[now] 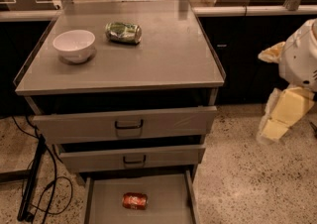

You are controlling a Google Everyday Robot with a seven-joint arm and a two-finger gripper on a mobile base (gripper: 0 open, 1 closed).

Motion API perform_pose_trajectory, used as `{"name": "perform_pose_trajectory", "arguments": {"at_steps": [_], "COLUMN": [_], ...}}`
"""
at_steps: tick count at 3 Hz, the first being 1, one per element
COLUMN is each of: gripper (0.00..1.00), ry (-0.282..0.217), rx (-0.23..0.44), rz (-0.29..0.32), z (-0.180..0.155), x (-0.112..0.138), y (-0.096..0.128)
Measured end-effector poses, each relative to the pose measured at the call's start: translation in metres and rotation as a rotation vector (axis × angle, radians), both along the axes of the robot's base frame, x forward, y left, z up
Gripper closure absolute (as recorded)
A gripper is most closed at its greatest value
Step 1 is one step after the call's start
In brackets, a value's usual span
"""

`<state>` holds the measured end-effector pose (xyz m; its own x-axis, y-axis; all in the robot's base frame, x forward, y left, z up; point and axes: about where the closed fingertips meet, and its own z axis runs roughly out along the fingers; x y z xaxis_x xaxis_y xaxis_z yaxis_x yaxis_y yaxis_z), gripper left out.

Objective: Pick coke can from bottom drawer and place on counter

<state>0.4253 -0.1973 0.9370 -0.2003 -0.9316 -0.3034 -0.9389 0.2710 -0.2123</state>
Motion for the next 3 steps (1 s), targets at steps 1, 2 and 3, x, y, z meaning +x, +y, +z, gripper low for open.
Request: {"name": "perform_pose_trajectory", "arguments": {"at_steps": [1, 2, 3], "gripper": [0.0, 0.0, 0.0], "ry": [0.007, 0.023, 0.095], "rx": [0.107, 0.193, 0.225], "rz": [-0.002, -0.018, -0.035], "z": [-0.036, -0.08, -0.123], "x": [-0.012, -0.019, -0.016], "y": [0.019, 0.037, 0.051]}}
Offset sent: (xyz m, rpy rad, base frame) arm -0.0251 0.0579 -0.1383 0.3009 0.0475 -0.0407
